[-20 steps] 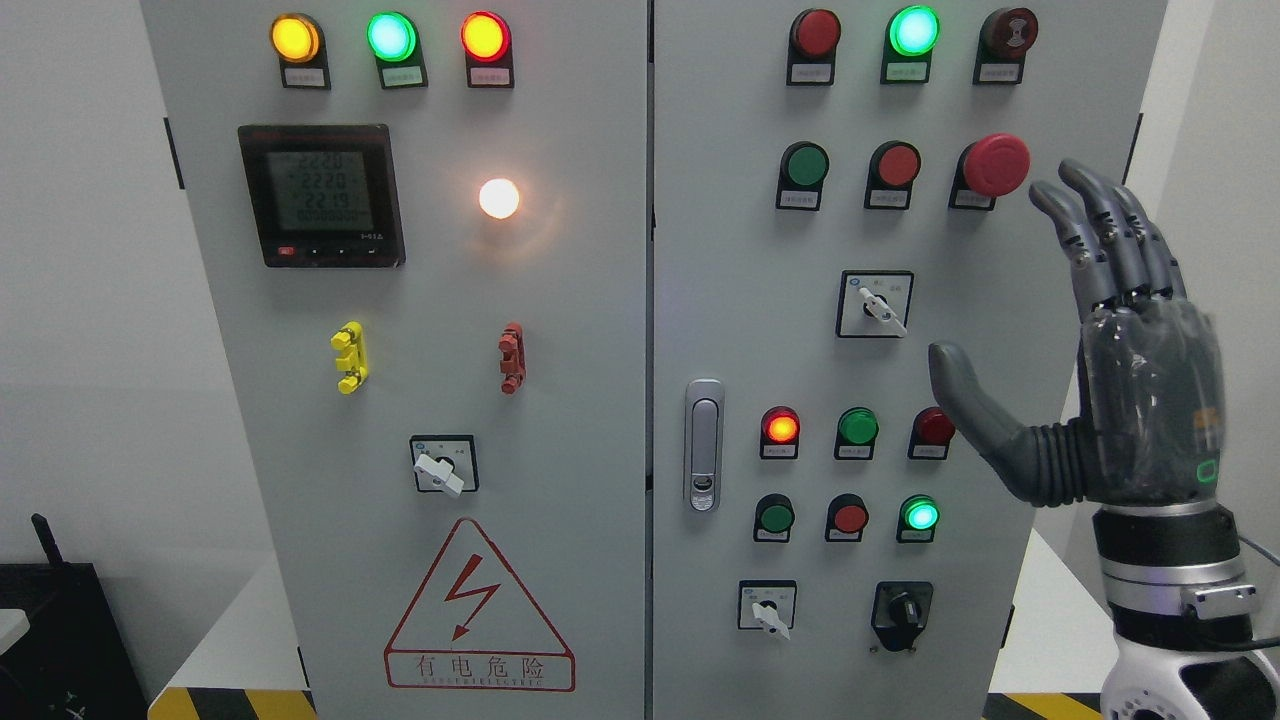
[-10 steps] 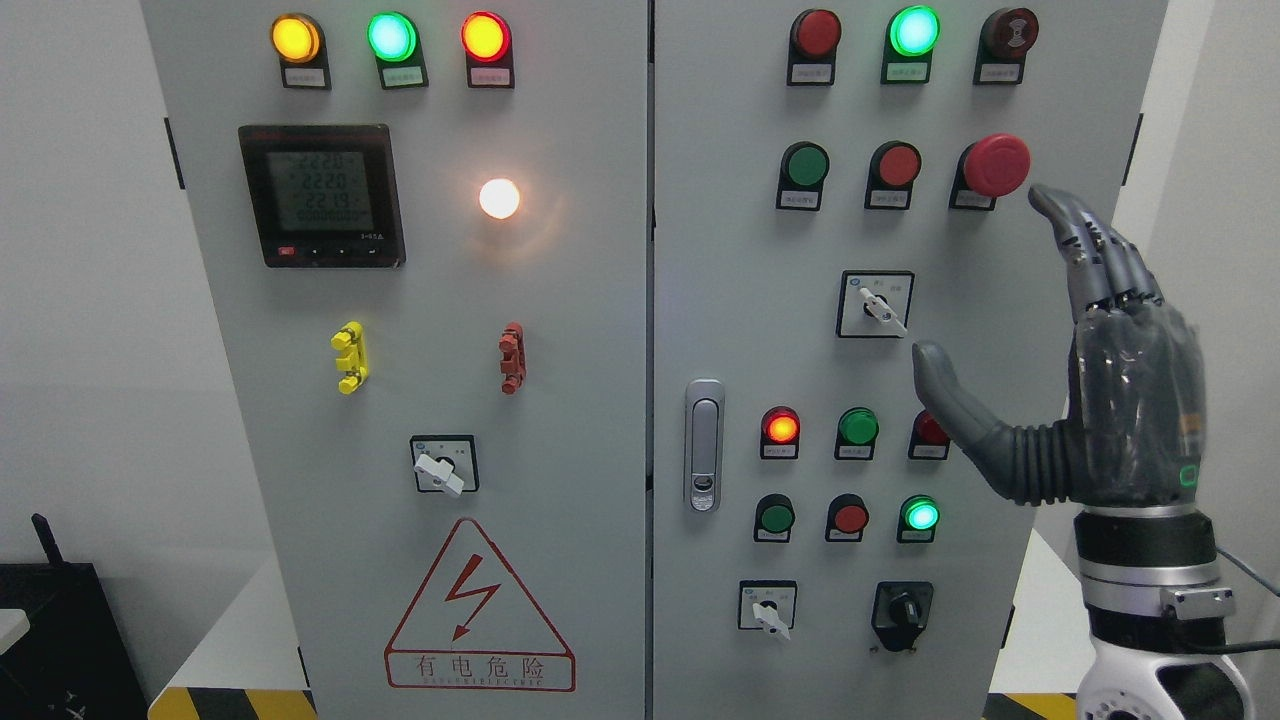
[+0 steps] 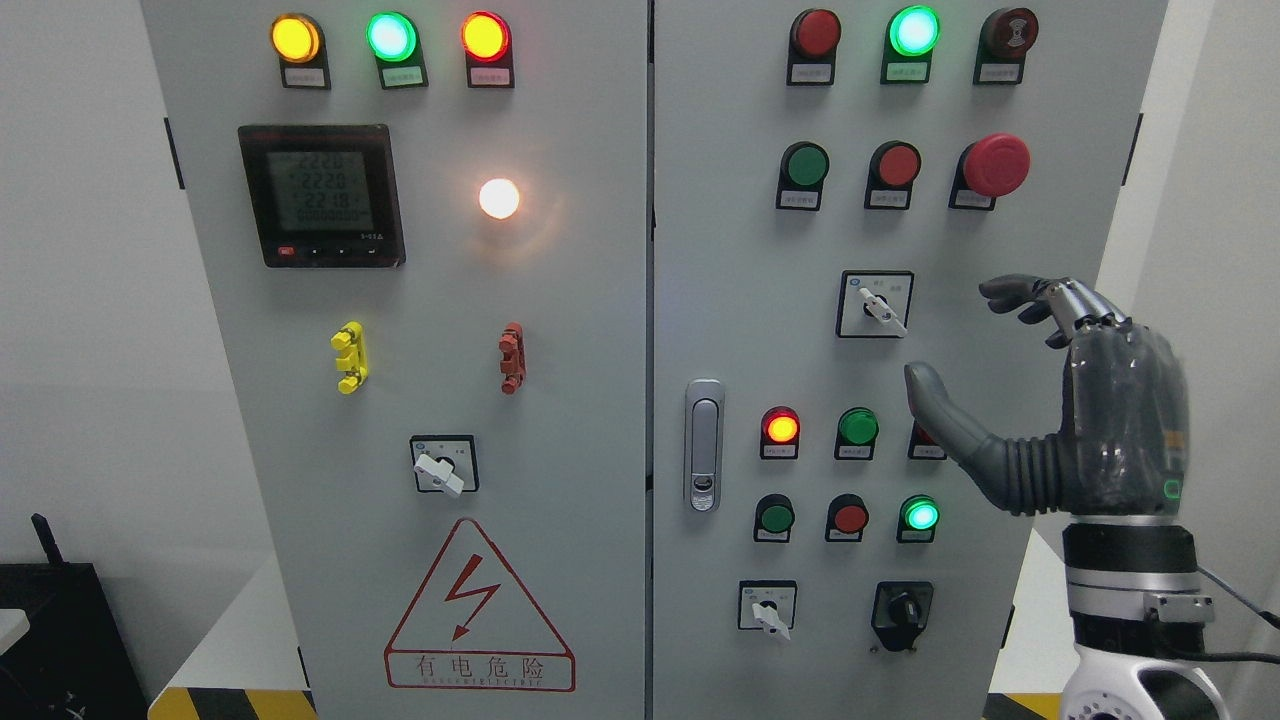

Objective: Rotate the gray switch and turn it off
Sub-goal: 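Move the right hand toward the switch, shaping thumb and index into a pinch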

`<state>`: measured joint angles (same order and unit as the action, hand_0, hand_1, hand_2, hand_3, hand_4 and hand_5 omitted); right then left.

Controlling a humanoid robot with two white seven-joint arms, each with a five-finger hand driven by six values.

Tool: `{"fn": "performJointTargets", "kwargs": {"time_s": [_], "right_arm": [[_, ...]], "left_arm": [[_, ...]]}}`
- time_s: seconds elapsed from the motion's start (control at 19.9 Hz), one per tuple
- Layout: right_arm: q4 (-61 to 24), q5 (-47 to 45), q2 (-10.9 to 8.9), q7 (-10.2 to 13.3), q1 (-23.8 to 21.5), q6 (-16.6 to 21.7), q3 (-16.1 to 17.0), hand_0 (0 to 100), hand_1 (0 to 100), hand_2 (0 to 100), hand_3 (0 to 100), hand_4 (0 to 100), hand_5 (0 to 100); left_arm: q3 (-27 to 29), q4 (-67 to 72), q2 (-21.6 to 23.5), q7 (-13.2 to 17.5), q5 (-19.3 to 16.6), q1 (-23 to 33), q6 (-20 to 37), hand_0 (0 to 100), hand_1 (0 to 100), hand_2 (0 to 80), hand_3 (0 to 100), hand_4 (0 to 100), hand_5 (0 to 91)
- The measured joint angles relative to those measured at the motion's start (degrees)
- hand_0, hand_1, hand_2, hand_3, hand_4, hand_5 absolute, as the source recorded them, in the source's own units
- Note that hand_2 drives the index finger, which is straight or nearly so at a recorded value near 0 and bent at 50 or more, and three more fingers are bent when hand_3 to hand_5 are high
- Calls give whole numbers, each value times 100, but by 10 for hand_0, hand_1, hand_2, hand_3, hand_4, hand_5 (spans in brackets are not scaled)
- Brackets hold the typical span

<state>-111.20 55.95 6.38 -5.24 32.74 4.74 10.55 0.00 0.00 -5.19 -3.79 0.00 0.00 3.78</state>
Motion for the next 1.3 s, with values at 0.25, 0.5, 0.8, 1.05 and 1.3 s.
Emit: {"fn": "performJointTargets", "kwargs": {"time_s": [0.25,0.5,0.8,1.05,1.3], "right_arm": [[65,14,16,-180,70,-334,-49,33,441,543,917,877,994],[124,23,22,-213,168,-509,-84,32,458,541,945,903,1000],[173,28,26,-225,258,-602,-132,32,472,531,966,927,1000],[208,30,28,-228,317,-691,-201,34,471,539,969,927,1000],[265,32,29,-230,375,-818,-272,36,468,555,969,927,1000]], "left_arm": [[0,0,0,0,0,0,1,120,389,0,0,0,0],[0,0,0,0,0,0,1,120,389,0,0,0,0],[0,0,0,0,0,0,2,120,389,0,0,0,0],[0,0,0,0,0,0,1,120,389,0,0,0,0],[0,0,0,0,0,0,3,120,389,0,0,0,0]]}}
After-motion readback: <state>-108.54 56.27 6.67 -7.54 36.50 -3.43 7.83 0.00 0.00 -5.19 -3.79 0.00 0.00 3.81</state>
